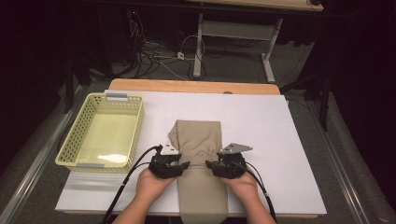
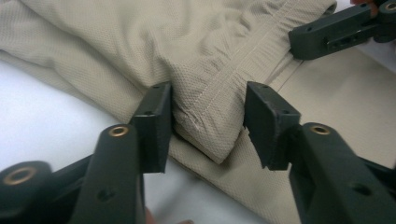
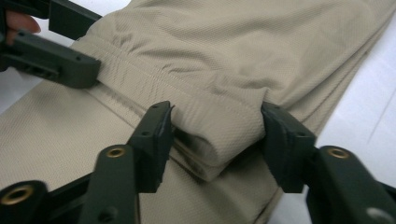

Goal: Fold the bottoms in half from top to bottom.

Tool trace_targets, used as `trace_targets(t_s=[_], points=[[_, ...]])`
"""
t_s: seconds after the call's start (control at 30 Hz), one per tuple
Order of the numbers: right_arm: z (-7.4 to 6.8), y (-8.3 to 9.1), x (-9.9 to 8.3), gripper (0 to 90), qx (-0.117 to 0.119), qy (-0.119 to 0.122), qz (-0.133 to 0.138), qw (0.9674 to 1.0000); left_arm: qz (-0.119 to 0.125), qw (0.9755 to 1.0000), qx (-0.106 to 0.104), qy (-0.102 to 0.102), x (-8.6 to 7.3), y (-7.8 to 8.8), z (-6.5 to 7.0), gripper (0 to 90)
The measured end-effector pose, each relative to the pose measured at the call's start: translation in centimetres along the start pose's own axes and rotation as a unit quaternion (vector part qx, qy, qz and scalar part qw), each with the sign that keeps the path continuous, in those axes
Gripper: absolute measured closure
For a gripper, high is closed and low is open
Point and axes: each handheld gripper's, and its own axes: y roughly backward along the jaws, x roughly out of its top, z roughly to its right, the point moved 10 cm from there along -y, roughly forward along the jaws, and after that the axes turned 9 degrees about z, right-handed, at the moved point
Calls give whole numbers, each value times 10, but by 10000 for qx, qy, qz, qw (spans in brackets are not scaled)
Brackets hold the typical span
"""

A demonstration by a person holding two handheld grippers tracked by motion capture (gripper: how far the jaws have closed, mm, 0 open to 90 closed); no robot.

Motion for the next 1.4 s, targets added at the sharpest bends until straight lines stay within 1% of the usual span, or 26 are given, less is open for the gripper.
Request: trace_targets(t_s=[0.07, 0.1, 0.13, 0.17, 0.2, 0.27, 0.3, 0.4, 0.43, 0.47, 0.5, 0.63, 0.67, 0.7, 0.73, 1.0, 1.17, 1.27, 1.33, 1.4], points=[[-2, 1, 0, 533, 16, 59, 28, 10000, 18, 10000, 47, -32, 0, 0, 0, 564], [-3, 1, 0, 561, 33, 66, 19, 10000, 23, 10000, 62, -45, 0, 1, 0, 593], [-3, 3, 0, 583, 29, 132, 39, 9999, 23, 10000, 62, -45, 0, 1, 0, 596], [-3, 4, 1, 617, 11, 184, 75, 9998, -14, 10000, 19, -76, -1, 2, 2, 597], [-3, 7, 1, 642, -8, 162, 115, 9998, -21, 9999, -12, -102, -1, 3, 3, 598], [-4, 10, 1, 651, 36, 105, 151, 9998, -15, 9999, -43, -150, -2, 6, 8, 601], [-5, 12, 1, 656, 39, 125, 154, 9998, -14, 9998, -43, -182, -2, 7, 10, 611], [-11, 18, -4, 658, 48, 211, 133, 9997, -38, 9996, -104, -265, -6, 12, 17, 612], [-13, 21, -5, 658, 63, 207, 149, 9997, -37, 9996, -130, -259, -7, 14, 21, 612], [-15, 24, -7, 658, 77, 213, 168, 9996, -34, 9994, -151, -305, -9, 16, 24, 611], [-18, 26, -9, 658, 79, 202, 174, 9996, -27, 9994, -181, -310, -11, 18, 27, 612], [-27, 38, -18, 658, 121, 253, 193, 9994, -1, 9989, -309, -362, -18, 25, 41, 612], [-29, 41, -20, 658, 131, 253, 199, 9994, -1, 9989, -309, -362, -18, 25, 41, 612], [-31, 44, -22, 657, 147, 285, 198, 9993, 4, 9987, -334, -375, -20, 27, 44, 611], [-34, 46, -24, 657, 155, 299, 194, 9992, 2, 9984, -373, -424, -24, 31, 50, 612], [-50, 65, -38, 657, 229, 342, 194, 9990, -38, 9967, -476, -653, -33, 45, 73, 611], [-61, 75, -46, 655, 290, 390, 149, 9987, -64, 9960, -502, -738, -40, 55, 85, 611], [-67, 79, -50, 648, 326, 438, 128, 9984, -76, 9961, -493, -730, -46, 58, 90, 607], [-69, 80, -53, 629, 338, 408, 112, 9985, -58, 9964, -480, -703, -50, 59, 90, 590], [-68, 81, -55, 568, 364, 329, 117, 9987, 71, 9969, -517, -592, -52, 60, 89, 530]])
